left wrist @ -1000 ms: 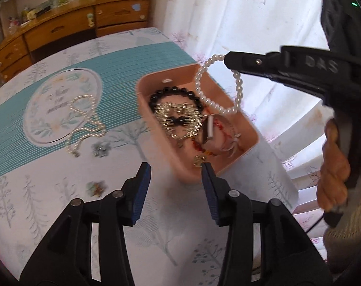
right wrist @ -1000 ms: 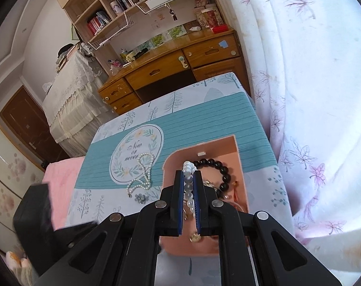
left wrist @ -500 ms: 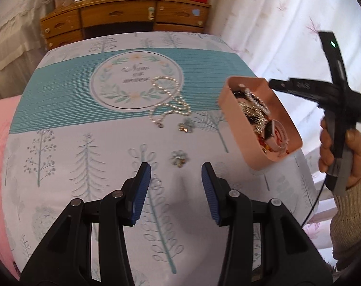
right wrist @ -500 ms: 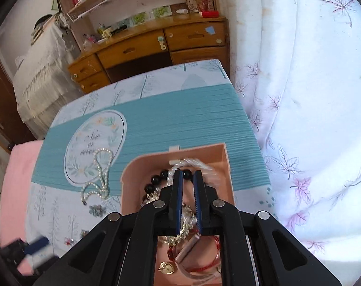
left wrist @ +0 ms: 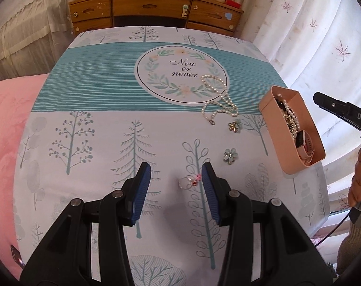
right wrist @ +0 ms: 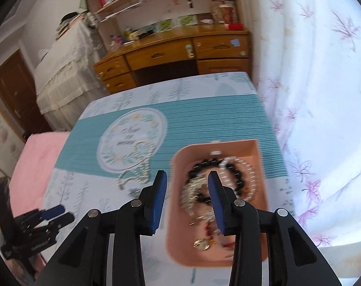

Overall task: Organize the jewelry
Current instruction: 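Move the right tool toward the pearl necklace, then grasp the pearl necklace with the right tool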

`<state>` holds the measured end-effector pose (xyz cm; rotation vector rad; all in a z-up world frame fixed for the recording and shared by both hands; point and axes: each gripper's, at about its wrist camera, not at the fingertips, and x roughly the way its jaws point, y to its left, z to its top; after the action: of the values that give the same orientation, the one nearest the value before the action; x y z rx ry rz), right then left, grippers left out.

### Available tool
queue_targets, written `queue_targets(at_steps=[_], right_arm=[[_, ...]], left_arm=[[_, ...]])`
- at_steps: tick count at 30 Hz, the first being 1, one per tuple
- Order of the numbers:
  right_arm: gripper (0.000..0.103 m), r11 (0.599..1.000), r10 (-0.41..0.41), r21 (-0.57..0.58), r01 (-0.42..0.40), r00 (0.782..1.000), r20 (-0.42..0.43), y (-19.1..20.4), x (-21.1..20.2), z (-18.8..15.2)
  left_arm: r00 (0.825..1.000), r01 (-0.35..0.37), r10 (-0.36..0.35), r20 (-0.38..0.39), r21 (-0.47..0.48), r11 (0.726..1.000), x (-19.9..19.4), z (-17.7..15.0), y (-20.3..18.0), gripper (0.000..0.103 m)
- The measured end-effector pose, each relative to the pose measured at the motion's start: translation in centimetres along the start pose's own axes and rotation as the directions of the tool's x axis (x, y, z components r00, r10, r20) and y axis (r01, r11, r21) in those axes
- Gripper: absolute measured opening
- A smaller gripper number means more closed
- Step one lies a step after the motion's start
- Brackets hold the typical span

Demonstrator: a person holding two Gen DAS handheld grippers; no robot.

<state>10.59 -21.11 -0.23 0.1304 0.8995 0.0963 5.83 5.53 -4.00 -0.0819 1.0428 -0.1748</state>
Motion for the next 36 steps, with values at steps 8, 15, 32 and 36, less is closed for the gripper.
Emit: queue_targets(at_steps=[8,15,32,36], right_arm=[[0.036,0.993,0.093,-0.070,-0.098,0.992,-0.080,5.7,1.0,0.0],[0.036,0.989,0.142,-0.016,-0.149,0.965,-0.219,8.0,6.1,2.8],[0.030,0.999,0.023,0.044,-0.005,0.909,-0.416,7.2,17.1,2.7],[0.021,0.999,-0.009,0.039,0.028,0.904,-0.427,7.2,18.0,2.6]], left_arm=[[1.000,-0.006,0.006,0.011,-0.002,1.000,-0.8,0.4,1.1,0.041],[1.000,-0.004,0.004,0.017,-0.046,0.999,-0.4,2.7,2.8,0.041],[0.997,0.075,-0.075,0.004,-0.095,0.993,2.2,4.8,4.9,0.041],[0.996,0.084,-0.084,0.003,-0.097,0.992,2.6,4.9,5.0,0.041]])
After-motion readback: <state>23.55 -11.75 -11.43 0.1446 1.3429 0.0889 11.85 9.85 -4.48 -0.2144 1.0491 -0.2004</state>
